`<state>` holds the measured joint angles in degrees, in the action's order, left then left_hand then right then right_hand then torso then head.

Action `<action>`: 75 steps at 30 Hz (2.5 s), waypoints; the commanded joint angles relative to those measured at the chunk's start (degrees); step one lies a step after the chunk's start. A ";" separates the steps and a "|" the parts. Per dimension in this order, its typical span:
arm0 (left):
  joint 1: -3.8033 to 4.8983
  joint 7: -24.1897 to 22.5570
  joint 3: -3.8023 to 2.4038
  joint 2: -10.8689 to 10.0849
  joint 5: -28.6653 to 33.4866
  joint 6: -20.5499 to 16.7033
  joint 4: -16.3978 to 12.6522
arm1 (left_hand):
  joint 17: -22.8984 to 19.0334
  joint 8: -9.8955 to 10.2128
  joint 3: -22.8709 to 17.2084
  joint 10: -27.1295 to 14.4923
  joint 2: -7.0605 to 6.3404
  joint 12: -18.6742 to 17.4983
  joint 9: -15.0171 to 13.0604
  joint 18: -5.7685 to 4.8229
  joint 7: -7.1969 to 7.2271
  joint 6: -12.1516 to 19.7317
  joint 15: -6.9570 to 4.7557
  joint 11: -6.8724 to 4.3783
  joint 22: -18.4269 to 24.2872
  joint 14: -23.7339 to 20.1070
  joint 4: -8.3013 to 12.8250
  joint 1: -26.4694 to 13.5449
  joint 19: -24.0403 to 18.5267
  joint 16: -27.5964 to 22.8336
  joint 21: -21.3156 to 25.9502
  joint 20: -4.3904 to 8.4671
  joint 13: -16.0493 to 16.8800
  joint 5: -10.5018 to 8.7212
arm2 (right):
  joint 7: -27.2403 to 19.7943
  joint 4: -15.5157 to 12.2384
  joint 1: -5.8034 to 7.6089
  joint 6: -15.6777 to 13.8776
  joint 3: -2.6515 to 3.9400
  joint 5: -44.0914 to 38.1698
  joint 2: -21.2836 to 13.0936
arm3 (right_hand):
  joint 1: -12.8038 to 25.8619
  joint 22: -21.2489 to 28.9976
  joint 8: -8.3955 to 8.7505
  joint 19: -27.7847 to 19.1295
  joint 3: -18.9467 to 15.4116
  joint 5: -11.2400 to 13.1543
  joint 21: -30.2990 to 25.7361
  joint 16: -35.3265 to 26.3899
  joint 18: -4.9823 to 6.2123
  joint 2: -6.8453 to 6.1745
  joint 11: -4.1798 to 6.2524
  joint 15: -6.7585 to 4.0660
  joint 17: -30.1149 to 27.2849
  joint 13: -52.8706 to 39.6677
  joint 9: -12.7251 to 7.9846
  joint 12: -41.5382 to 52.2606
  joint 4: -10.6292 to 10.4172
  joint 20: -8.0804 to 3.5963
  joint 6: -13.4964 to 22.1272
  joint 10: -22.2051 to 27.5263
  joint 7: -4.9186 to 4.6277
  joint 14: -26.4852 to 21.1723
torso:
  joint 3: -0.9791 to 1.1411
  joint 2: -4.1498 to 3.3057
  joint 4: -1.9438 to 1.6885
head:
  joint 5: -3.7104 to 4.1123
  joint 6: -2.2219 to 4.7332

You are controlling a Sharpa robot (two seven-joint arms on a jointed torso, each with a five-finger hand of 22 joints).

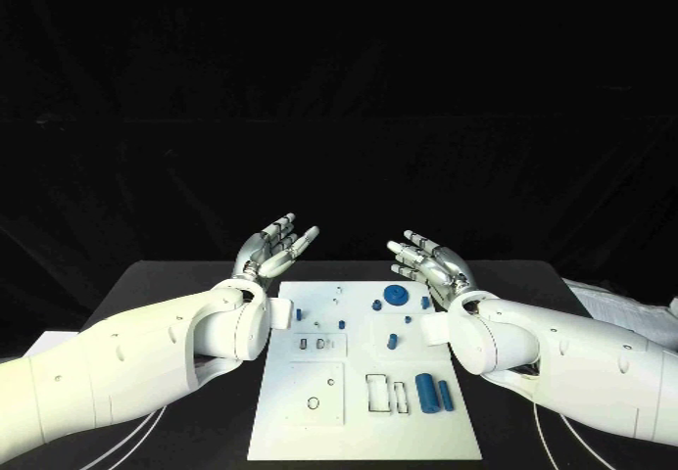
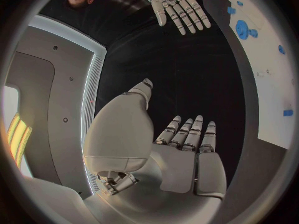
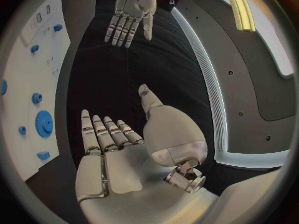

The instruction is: Assemble the parts on the task board

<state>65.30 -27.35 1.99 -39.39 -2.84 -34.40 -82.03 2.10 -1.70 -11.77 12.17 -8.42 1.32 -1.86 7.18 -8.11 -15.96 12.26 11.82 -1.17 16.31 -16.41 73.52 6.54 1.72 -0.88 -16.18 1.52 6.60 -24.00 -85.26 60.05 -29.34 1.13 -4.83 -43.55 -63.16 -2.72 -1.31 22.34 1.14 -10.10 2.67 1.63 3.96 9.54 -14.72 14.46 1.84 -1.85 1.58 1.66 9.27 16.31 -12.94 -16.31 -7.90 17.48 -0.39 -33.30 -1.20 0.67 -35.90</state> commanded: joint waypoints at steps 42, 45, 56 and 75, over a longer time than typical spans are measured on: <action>0.20 5.04 -0.01 -15.83 0.38 16.55 -21.24 | 49.43 -7.63 -3.24 55.26 4.87 11.00 -2.49 3.09 -1.41 -41.79 -11.28 -6.52 -19.63 59.83 8.27 0.53 58.45 58.07 -37.20 9.22 8.86 -0.35 | 26.06 3.00 6.51 11.84 1.93 -85.80 -3.46 | -9.95 -18.12 -2.51 45.31 13.20 -0.16 38.03 21.20 6.35 -9.19 10.74 -15.53 15.80 -2.05 2.31 1.83 6.28 -11.74 -49.73 -57.34 -0.30 68.98 | 0.57 -9.77 -1.93 | 3.46 1.91; 0.22 5.52 -0.10 -16.33 0.31 16.39 -22.39 | 50.01 -7.57 -3.15 55.34 4.63 11.13 -2.48 3.13 -1.42 -41.82 -11.28 -6.59 -20.35 59.65 8.29 0.23 58.45 58.66 -38.24 9.25 9.14 -0.35 | 27.34 2.53 6.97 12.92 1.95 -88.84 -3.35 | -8.97 -20.21 -2.31 45.05 14.42 -0.23 41.16 25.26 6.38 -9.82 10.76 -15.54 18.86 -1.89 2.24 1.91 5.88 -11.77 -49.32 -55.98 -0.28 68.86 | 0.59 -10.49 -2.04 | 3.63 2.10; 0.35 6.28 -0.50 -17.28 -0.24 15.63 -24.35 | 50.79 -7.28 -3.26 54.98 4.24 11.31 -2.45 2.49 -1.44 -41.89 -11.30 -6.59 -28.76 58.36 8.74 -0.61 60.34 59.35 -47.35 9.32 10.27 -0.34 | 30.80 0.08 8.17 16.45 2.13 -95.59 -3.41 | -6.99 -47.32 -2.36 51.26 17.97 0.53 63.43 41.34 3.09 -12.42 10.62 -15.31 31.69 -1.88 2.34 1.92 2.93 -11.41 -49.11 -51.90 0.31 68.19 | 0.73 -11.80 -2.61 | 4.11 2.22; 0.38 6.18 -0.56 -17.85 -0.29 15.95 -25.10 | 47.45 -6.81 -3.44 53.82 4.15 10.85 -2.34 2.73 -1.80 -41.31 -10.95 -6.18 -29.14 55.90 9.11 -0.94 57.99 56.27 -48.70 8.99 10.63 -0.35 | 33.80 0.84 8.97 20.71 2.19 -97.64 -1.76 | -7.10 -58.73 -2.53 54.21 19.63 0.91 71.85 49.34 1.43 -13.48 10.52 -15.15 39.11 -1.90 2.44 1.86 -0.08 -11.17 -49.60 -51.57 0.67 67.39 | 0.69 -12.26 -2.87 | 3.98 2.05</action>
<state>65.60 -20.97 1.48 -57.24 -2.76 -19.76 -106.89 49.81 -8.72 -15.19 66.50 -4.39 12.30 -4.25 10.29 -9.52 -57.29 1.42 5.64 -30.55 72.58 -7.72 73.22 64.83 58.26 -49.74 -7.18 12.10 6.39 8.36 -84.49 68.95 -10.97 3.30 -100.67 -45.47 -70.29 -61.39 -3.95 76.34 20.75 -9.50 74.34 50.77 6.49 -3.49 -4.18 -1.03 40.87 -3.76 3.94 3.72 9.41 5.03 -62.25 -68.30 -7.51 83.83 0.32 -45.50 -4.02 4.71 -33.72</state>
